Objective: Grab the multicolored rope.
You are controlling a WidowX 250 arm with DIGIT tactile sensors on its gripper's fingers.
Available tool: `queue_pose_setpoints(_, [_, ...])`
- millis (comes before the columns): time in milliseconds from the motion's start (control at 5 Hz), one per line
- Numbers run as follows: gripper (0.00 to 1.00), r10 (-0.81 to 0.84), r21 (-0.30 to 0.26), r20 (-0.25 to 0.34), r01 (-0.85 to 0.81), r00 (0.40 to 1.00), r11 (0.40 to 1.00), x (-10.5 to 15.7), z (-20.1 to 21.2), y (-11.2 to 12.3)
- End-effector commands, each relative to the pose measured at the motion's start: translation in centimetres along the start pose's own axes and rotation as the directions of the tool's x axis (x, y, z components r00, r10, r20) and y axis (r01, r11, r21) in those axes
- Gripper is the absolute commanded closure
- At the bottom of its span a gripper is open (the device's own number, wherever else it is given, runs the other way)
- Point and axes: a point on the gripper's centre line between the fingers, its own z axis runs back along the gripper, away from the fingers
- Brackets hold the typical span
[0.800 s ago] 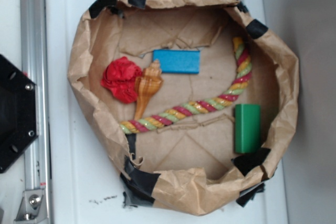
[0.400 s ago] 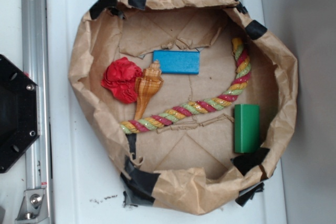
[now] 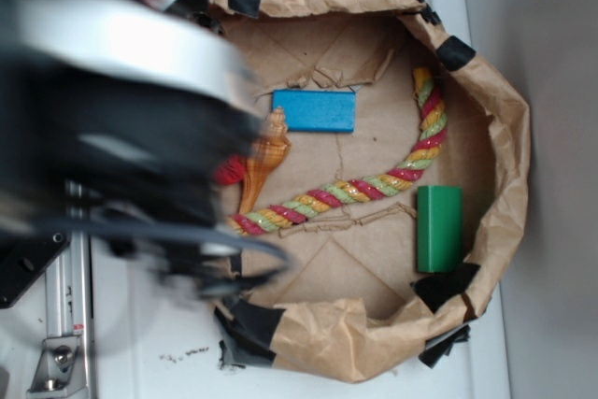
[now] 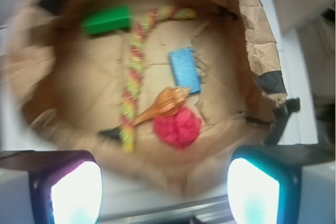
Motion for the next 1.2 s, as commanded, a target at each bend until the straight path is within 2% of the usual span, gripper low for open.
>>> queue_pose_setpoints(0, [0.00, 0.046, 0.030, 0.006, -0.046, 0.999, 0.998, 8.0, -5.8, -1.1])
queue_pose_setpoints(200, [0.00, 0.035, 0.028, -0.029, -0.034, 0.999, 0.999, 9.5, -10.0, -1.1])
queue_pose_setpoints(400, [0.00, 0.001, -0.015, 0.007, 0.000, 1.000, 1.000, 9.3, -12.8, -1.7])
queue_pose_setpoints(600, [0.00, -0.053, 0.009, 0.005, 0.053, 0.999, 0.999, 8.4, -16.4, -4.0])
queue_pose_setpoints(800, [1.00, -0.062, 0.005, -0.025, 0.062, 0.998, 0.998, 6.5, -17.5, -5.8])
queue_pose_setpoints(1000, [1.00, -0.024, 0.007, -0.040, 0.025, 0.999, 1.000, 4.6, -16.1, -3.9])
